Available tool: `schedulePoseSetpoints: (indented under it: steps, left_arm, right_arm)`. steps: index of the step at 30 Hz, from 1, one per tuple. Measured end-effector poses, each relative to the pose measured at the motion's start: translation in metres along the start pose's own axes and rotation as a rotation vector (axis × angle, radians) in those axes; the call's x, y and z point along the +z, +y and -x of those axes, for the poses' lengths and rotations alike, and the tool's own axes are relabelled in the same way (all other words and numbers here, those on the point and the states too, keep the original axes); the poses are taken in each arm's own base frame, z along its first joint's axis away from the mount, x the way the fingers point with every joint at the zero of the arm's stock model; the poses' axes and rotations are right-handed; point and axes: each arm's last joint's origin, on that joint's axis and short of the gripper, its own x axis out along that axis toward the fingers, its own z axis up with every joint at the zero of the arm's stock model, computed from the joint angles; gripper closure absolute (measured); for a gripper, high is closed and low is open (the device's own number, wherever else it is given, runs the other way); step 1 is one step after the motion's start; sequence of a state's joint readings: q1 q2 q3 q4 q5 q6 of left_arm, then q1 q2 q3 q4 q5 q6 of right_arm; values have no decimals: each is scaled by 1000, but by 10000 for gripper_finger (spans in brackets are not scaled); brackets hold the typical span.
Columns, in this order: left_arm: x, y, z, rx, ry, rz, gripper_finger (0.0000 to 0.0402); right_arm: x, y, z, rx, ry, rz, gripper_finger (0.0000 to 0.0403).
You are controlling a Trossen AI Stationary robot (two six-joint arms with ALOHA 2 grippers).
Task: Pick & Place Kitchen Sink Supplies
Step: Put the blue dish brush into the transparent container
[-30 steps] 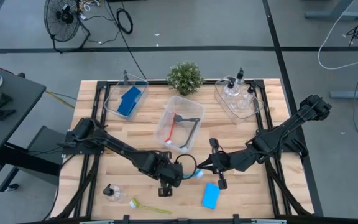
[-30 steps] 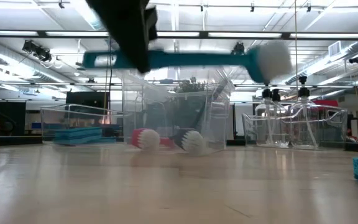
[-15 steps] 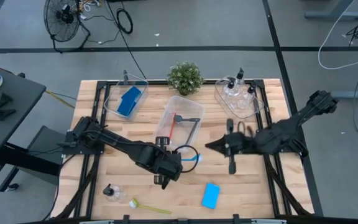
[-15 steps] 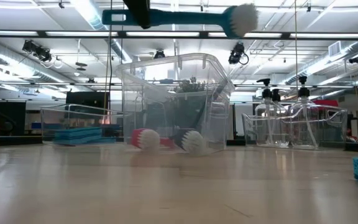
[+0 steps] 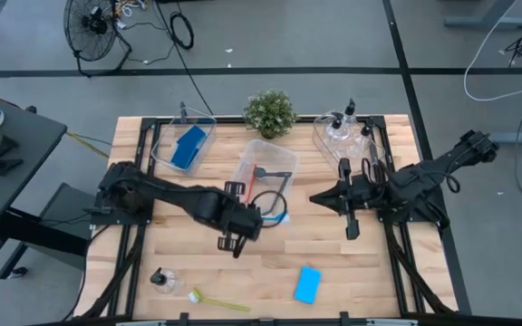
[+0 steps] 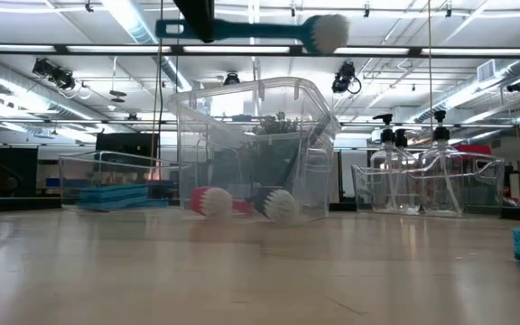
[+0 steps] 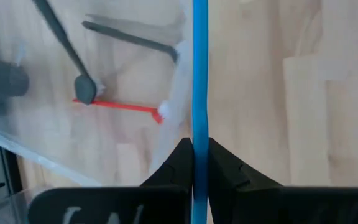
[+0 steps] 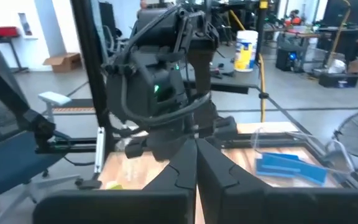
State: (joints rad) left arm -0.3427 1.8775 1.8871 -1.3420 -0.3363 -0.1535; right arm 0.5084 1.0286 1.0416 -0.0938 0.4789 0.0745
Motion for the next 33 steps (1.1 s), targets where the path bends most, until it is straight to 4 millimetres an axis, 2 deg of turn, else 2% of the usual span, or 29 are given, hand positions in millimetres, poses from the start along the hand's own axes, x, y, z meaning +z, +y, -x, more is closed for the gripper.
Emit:
schedulePoseSetpoints:
  steps: [7, 15, 20, 26, 33]
  left_arm:
    - [-27, 30, -3, -6, 2, 51, 379]
    - [-75, 63, 7, -5, -117, 266, 379]
    - [-99, 75, 11, 1, -175, 356, 379]
    - [-120, 88, 18, 21, -227, 415, 376]
    - [-135, 100, 21, 48, -252, 449, 379]
  right_arm:
    - [-2, -9, -4, -45, 26, -20, 394]
    - [-4, -13, -5, -49, 47, -15, 394]
    - [-10, -18, -7, -39, 110, -9, 394]
    - [-15, -35, -11, -108, 161, -44, 394]
    - [-14, -62, -17, -184, 175, -24, 394]
